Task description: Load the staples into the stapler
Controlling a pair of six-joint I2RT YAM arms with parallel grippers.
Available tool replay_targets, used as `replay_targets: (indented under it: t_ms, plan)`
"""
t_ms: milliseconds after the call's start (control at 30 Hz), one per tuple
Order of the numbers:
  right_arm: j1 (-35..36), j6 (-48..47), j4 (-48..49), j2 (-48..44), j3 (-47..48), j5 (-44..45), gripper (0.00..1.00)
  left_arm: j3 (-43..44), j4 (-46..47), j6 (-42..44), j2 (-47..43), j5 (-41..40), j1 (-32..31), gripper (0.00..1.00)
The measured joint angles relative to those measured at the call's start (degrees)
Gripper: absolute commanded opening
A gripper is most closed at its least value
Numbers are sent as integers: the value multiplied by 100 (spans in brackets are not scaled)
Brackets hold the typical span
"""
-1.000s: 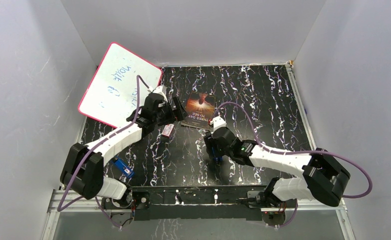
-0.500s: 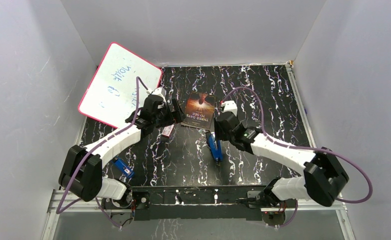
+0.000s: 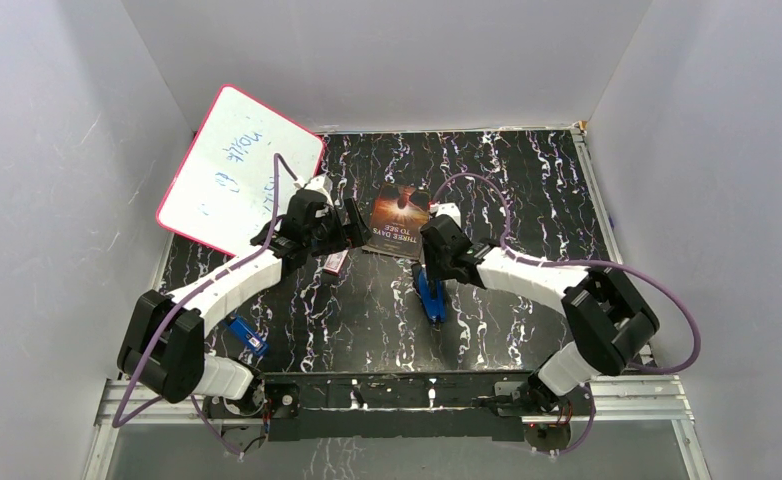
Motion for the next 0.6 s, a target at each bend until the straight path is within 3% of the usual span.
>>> replay_targets:
  t_ms: [167, 367, 600]
  plan:
    - [0, 20, -131, 219, 37, 17, 41, 4, -2, 70, 0, 66, 0, 95]
    - [0, 48, -238, 457, 122, 55, 39, 35, -4, 114, 13, 160, 0, 92]
    - [-20, 74, -225, 778, 260, -46, 13, 142, -61, 238, 136, 214, 0, 92]
